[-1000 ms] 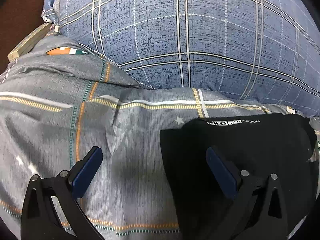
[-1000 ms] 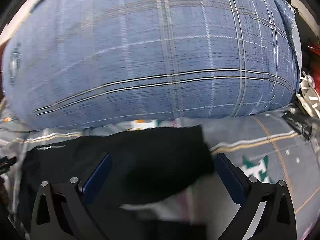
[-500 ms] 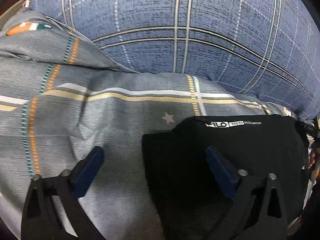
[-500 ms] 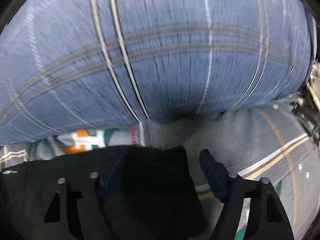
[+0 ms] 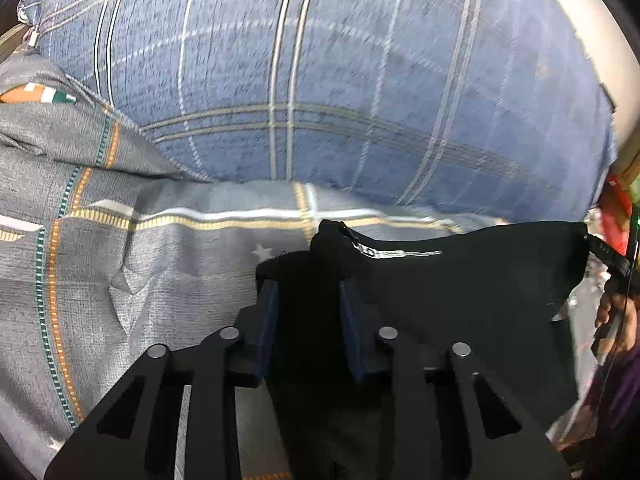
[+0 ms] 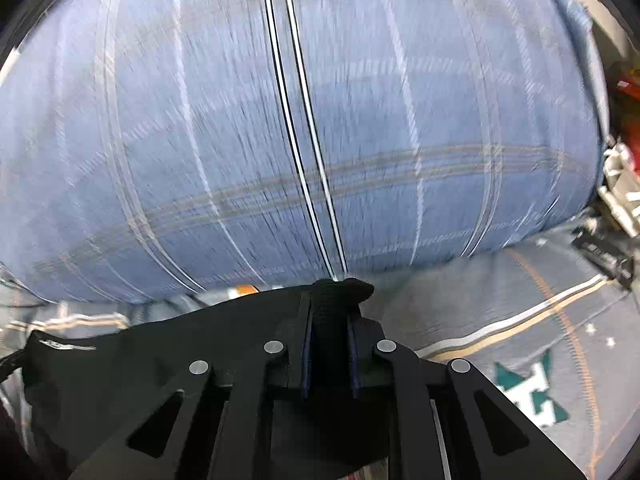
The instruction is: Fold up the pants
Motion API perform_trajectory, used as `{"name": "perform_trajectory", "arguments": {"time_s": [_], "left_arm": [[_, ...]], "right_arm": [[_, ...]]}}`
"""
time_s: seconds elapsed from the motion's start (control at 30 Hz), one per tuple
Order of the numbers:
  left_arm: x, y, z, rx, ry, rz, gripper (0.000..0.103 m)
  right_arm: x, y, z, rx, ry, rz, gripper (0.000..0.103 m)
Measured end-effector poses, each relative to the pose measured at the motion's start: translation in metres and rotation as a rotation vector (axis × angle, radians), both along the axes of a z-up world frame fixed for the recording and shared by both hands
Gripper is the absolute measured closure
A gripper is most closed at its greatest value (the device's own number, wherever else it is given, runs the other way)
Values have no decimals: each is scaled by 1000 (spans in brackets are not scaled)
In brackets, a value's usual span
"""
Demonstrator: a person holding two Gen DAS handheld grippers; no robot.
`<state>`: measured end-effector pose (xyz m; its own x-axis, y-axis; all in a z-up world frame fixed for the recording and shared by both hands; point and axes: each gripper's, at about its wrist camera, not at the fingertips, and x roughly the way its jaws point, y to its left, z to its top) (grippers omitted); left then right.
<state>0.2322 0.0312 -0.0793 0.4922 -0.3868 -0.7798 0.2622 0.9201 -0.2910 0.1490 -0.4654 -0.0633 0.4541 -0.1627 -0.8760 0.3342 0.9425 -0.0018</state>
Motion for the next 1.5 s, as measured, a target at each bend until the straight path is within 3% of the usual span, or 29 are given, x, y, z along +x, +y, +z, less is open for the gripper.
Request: {"name": "perform_trajectory", "arguments": {"time_s": [0.07,0.2,0.33,0.43,0.53,0.57,0.6,0.67,0.77,1.07,1.27,1.33,1.37,1.5], "left_arm": [[-8,3,14,-27,-34,-13,98],[-29,12,35,-99,-68,-67,98],[-52,6,43,-36,-88,-104,98],[-40,23,24,24,-53,-37,96],[-17,56,5,-26,73,85,77],[-14,62,2,-47,105,105,65],[-9,69,-2,-77,136,129,58],[-3,72,-4,-102,148,157,52],[3,62,-5,-107,172,137,32],[27,38,-50,-59,281,167,31],[24,13,-49,-87,225,84,32],[25,6,-50,-44,185,69,40],[24,5,-50,-30,170,60,57],[20,13,-46,-115,147,46,69]], "right_arm": [[-12,2,21,-10,-45,2,90],[-43,1,51,34,-130,3,90],[-75,10,46,60,-116,4,90],[-94,11,40,86,-113,-1,90],[-105,12,33,92,-103,-6,90],[-108,13,32,95,-105,-11,90],[-110,13,30,102,-108,-18,90],[-111,15,26,114,-117,-32,90],[-110,18,17,141,-139,-53,90],[-107,33,-15,229,-200,-62,89],[-104,46,-15,194,-190,-6,89],[-104,48,-16,192,-190,2,89],[-105,48,-16,193,-189,0,89],[-108,41,-13,203,-205,-28,89]]}}
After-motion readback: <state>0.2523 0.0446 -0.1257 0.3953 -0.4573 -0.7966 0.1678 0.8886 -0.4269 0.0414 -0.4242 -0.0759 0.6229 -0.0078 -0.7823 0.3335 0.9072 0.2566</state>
